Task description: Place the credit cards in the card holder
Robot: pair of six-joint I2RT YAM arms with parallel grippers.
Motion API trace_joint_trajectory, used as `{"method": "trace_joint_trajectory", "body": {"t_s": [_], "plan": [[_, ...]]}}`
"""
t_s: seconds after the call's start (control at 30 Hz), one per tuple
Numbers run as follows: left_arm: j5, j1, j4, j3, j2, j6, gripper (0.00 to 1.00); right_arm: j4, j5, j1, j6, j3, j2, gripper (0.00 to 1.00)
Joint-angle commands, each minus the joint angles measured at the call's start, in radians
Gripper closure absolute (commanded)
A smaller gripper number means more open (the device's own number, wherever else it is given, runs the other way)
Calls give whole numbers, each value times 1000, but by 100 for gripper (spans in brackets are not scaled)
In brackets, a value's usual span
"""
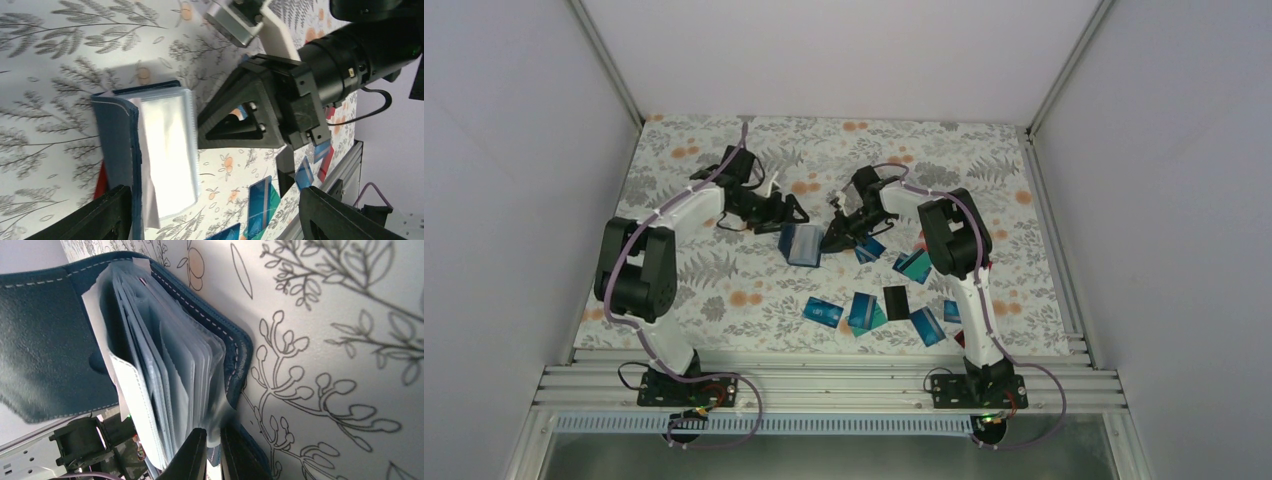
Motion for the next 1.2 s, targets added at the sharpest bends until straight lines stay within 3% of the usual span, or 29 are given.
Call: {"method": "trace_joint_trajectory", "body": {"t_s": [0.0,0.3,0.43,0.57,0.7,0.83,1.17], "plan": [[43,-39,-14,38,26,-6,18,21,168,7,10,-4,80,92],[80,-107,69,38,97,-30,19,30,168,6,12,-18,69,92],[85,-108,108,24,156,-10,26,35,170,5,11,-27,53,92],[94,-107,141,0,169,-15,41,44,160,-6,13,-57,24,92],[64,-108,153,-28,171,-32,73,40,145,-21,10,-65,-4,90],[-13,-106,141,-51,171,-29,97,11,137,-33,-13,-57,-40,86],[-51,-107,144,-52,207,-13,98,-77,114,-36,-73,-56,-163,72]]}}
